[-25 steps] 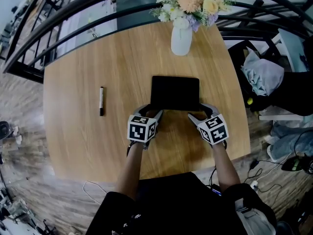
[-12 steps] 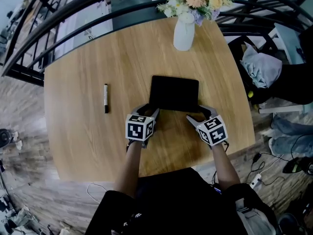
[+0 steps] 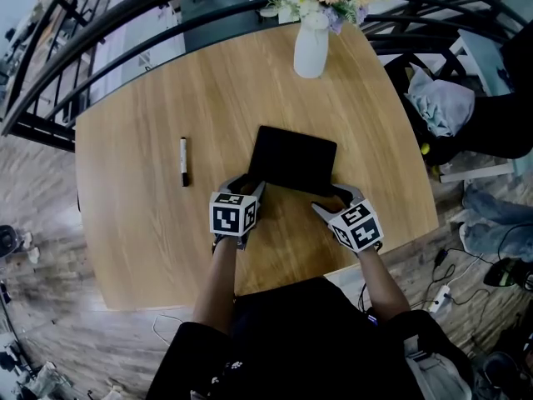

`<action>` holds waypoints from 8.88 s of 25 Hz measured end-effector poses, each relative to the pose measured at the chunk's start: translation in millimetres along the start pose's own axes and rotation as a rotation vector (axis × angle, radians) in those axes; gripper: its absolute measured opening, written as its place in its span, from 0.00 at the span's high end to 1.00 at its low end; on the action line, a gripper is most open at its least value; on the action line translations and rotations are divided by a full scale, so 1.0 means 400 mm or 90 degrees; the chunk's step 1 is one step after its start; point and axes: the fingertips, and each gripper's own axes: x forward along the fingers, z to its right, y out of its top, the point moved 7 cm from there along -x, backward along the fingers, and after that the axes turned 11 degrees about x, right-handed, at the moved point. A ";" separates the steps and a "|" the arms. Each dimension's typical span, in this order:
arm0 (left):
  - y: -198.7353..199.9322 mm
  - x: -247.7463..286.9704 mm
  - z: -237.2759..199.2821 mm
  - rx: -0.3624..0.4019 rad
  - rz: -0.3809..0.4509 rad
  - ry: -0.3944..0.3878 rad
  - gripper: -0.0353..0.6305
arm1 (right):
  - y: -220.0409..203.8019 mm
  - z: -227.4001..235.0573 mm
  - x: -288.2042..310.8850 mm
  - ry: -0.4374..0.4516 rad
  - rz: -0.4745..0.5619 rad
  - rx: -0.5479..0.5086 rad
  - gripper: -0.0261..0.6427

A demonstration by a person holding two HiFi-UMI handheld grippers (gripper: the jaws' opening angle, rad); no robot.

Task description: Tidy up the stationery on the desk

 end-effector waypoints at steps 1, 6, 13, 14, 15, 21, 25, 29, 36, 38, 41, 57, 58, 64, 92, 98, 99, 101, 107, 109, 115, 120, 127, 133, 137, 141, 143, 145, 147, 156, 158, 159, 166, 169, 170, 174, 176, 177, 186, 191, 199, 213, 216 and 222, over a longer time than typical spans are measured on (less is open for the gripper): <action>-0.005 -0.005 -0.001 0.003 -0.002 0.000 0.67 | -0.006 -0.010 -0.001 0.001 -0.002 -0.001 0.56; -0.035 -0.035 -0.009 0.009 -0.001 0.001 0.67 | -0.034 -0.062 -0.003 0.007 -0.010 -0.007 0.56; -0.075 -0.072 -0.027 0.015 -0.003 0.007 0.68 | -0.072 -0.132 0.001 0.028 -0.026 -0.013 0.57; -0.079 -0.076 -0.029 0.013 -0.003 0.009 0.68 | -0.076 -0.139 0.001 0.031 -0.030 -0.016 0.57; -0.083 -0.081 -0.031 0.011 -0.002 0.010 0.68 | -0.079 -0.147 0.001 0.033 -0.035 -0.019 0.57; -0.107 -0.102 -0.039 0.066 -0.030 0.030 0.91 | -0.088 -0.262 0.014 0.156 -0.042 -0.036 0.81; -0.124 -0.121 -0.054 0.060 -0.015 0.059 0.96 | -0.090 -0.345 0.017 0.226 -0.027 -0.035 0.78; -0.132 -0.140 -0.055 0.029 0.006 0.042 0.96 | -0.055 -0.299 -0.005 0.204 0.035 -0.007 0.85; -0.114 -0.160 -0.007 -0.014 0.052 0.025 0.96 | 0.076 -0.137 -0.026 0.112 0.116 -0.025 0.94; -0.110 -0.160 0.007 -0.038 0.062 0.020 0.96 | 0.104 -0.099 -0.021 0.095 0.112 -0.040 0.94; -0.111 -0.152 0.032 -0.080 0.077 0.010 0.94 | 0.130 -0.048 -0.004 0.087 0.088 -0.060 0.86; -0.113 -0.109 0.125 -0.202 0.081 -0.048 0.58 | 0.146 0.035 0.108 0.138 -0.031 -0.077 0.65; -0.113 -0.105 0.129 -0.203 0.076 -0.053 0.57 | 0.144 0.037 0.111 0.142 -0.035 -0.075 0.65; -0.105 -0.090 0.142 -0.200 0.063 -0.057 0.53 | 0.137 0.036 0.121 0.161 -0.047 -0.058 0.66; -0.156 -0.153 0.075 -0.187 0.037 -0.042 0.58 | 0.044 -0.114 0.100 0.153 -0.074 -0.028 0.68; -0.172 -0.171 0.055 -0.154 0.026 -0.032 0.60 | 0.021 -0.158 0.094 0.146 -0.079 -0.025 0.68; -0.175 -0.175 0.052 -0.153 0.025 -0.033 0.60 | 0.016 -0.165 0.093 0.146 -0.080 -0.024 0.68; -0.182 -0.182 0.046 -0.150 0.025 -0.033 0.61 | 0.006 -0.180 0.090 0.146 -0.082 -0.023 0.68; -0.195 -0.197 0.025 -0.133 0.020 -0.036 0.62 | -0.016 -0.218 0.089 0.144 -0.081 -0.014 0.68; -0.199 -0.200 0.020 -0.128 0.018 -0.039 0.63 | -0.022 -0.229 0.088 0.142 -0.079 -0.010 0.68; -0.212 -0.210 0.016 -0.103 0.009 -0.045 0.63 | -0.042 -0.256 0.082 0.133 -0.076 0.001 0.68; -0.217 -0.221 0.014 -0.097 0.007 -0.049 0.63 | -0.051 -0.276 0.075 0.128 -0.078 0.001 0.67; -0.232 -0.234 0.012 -0.100 0.006 -0.053 0.63 | -0.064 -0.295 0.074 0.128 -0.080 -0.001 0.67; -0.232 -0.232 0.014 -0.102 0.006 -0.050 0.64 | -0.067 -0.294 0.074 0.126 -0.076 -0.006 0.67; -0.233 -0.234 0.013 -0.100 0.005 -0.043 0.65 | -0.068 -0.294 0.074 0.129 -0.072 -0.009 0.66; -0.233 -0.236 0.014 -0.090 0.005 -0.041 0.65 | -0.067 -0.295 0.073 0.130 -0.068 -0.013 0.65; -0.235 -0.237 0.014 -0.090 0.005 -0.040 0.65 | -0.067 -0.294 0.072 0.134 -0.067 -0.013 0.65; -0.236 -0.240 0.013 -0.092 0.009 -0.040 0.66 | -0.067 -0.292 0.070 0.138 -0.065 -0.012 0.65; -0.237 -0.247 0.008 -0.101 0.025 -0.038 0.70 | -0.062 -0.287 0.066 0.136 -0.054 -0.011 0.65; -0.205 -0.307 -0.002 -0.112 0.147 0.015 0.95 | -0.005 -0.275 0.026 0.121 0.032 -0.011 0.79; -0.189 -0.325 0.000 -0.097 0.179 0.023 0.96 | 0.013 -0.278 0.014 0.120 0.067 -0.008 0.89; -0.181 -0.335 0.002 -0.088 0.192 0.026 0.96 | 0.024 -0.280 0.006 0.120 0.088 -0.005 0.92; -0.119 -0.405 0.026 -0.012 0.266 0.051 0.96 | 0.103 -0.302 -0.061 0.131 0.230 0.007 0.94; -0.095 -0.433 0.035 0.006 0.294 0.058 0.96 | 0.129 -0.312 -0.087 0.133 0.276 0.006 0.95; -0.088 -0.444 0.037 0.011 0.303 0.061 0.96 | 0.136 -0.316 -0.095 0.134 0.288 0.006 0.94; -0.070 -0.480 0.042 0.018 0.327 0.072 0.96 | 0.154 -0.328 -0.120 0.140 0.321 0.005 0.95; -0.065 -0.492 0.041 0.013 0.337 0.075 0.96 | 0.160 -0.334 -0.127 0.142 0.329 0.002 0.94; -0.064 -0.497 0.041 0.010 0.340 0.077 0.96 | 0.163 -0.338 -0.128 0.143 0.330 0.001 0.95; -0.084 -0.547 0.008 0.023 0.331 0.118 0.96 | 0.203 -0.385 -0.100 0.153 0.320 -0.025 0.94; -0.102 -0.589 -0.042 0.017 0.331 0.147 0.96 | 0.243 -0.438 -0.062 0.176 0.314 -0.026 0.94; -0.144 -0.648 -0.136 0.004 0.336 0.178 0.96 | 0.304 -0.536 0.040 0.177 0.286 -0.034 0.94; -0.164 -0.719 -0.306 0.016 0.347 0.184 0.96 | 0.444 -0.651 0.241 0.145 0.236 0.009 0.90; -0.163 -0.722 -0.342 0.012 0.354 0.180 0.96 | 0.456 -0.656 0.293 0.132 0.213 0.025 0.88; -0.176 -0.715 -0.406 -0.001 0.355 0.170 0.96 | 0.471 -0.668 0.384 0.110 0.180 0.055 0.85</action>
